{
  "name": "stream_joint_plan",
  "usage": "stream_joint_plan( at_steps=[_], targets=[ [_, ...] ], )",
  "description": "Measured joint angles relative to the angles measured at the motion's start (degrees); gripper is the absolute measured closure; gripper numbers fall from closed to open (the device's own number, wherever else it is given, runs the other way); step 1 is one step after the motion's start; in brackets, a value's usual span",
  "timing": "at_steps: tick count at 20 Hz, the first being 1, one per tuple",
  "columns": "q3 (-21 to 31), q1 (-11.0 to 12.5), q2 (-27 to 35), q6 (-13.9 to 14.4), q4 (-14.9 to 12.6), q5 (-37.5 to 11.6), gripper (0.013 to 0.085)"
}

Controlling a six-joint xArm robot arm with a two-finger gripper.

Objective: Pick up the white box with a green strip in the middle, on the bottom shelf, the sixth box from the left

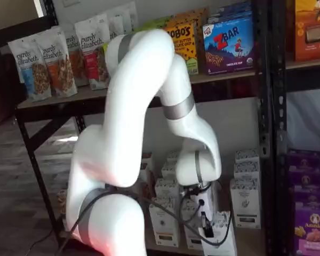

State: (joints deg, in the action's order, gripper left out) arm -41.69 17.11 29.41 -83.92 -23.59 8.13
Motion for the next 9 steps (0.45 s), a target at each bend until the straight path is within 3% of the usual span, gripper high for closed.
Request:
stream_joint_plan(
  at_steps=[2,9],
  targets=[
    [3.4,-0.5,-3.8,0.6,-0.1,-0.3,0.0450],
    [11.9,-2.3,-14.9,-1.4,3.6,1.5,0.0450]
  ],
)
